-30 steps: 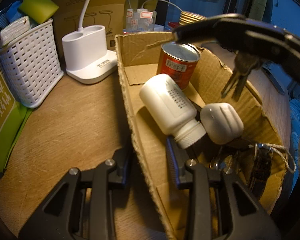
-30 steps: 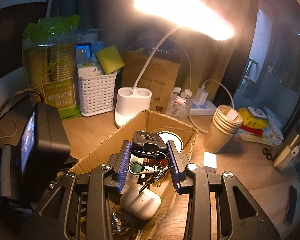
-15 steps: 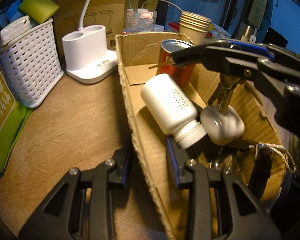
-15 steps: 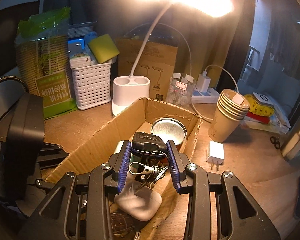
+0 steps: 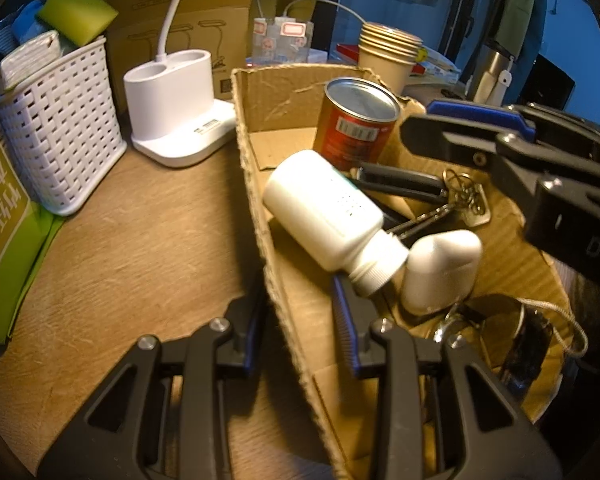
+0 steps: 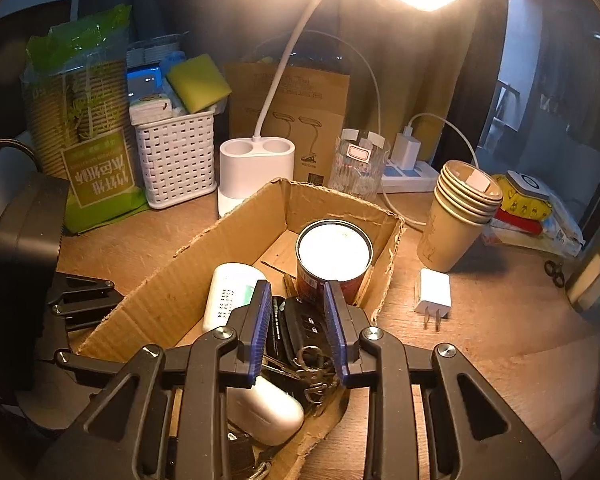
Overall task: Organize rigid objects
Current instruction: 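Move the right gripper back toward the white power adapter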
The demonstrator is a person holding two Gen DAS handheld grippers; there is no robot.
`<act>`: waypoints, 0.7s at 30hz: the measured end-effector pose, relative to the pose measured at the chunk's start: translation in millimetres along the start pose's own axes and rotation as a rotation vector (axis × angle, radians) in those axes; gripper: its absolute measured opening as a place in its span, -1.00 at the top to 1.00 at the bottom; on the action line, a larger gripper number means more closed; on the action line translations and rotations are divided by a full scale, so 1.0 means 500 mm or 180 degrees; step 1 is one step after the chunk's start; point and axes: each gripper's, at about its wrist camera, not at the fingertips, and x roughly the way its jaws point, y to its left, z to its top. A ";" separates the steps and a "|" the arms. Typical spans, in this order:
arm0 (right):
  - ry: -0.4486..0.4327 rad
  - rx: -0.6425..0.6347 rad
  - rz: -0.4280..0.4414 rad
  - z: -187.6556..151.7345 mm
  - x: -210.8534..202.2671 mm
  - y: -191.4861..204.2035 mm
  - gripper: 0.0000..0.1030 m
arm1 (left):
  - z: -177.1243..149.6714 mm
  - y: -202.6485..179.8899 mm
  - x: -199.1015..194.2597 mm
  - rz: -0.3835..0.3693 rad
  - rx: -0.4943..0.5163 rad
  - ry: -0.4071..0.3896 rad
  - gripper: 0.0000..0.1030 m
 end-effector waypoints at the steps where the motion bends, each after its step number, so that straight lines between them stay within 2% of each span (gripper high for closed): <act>1: 0.0006 0.0008 -0.0001 -0.001 0.001 -0.002 0.44 | 0.000 0.001 0.000 -0.0003 0.0000 0.0001 0.34; 21: -0.0043 0.0266 -0.0018 -0.014 -0.017 -0.052 0.43 | 0.000 0.001 0.001 -0.0004 -0.0001 0.0001 0.34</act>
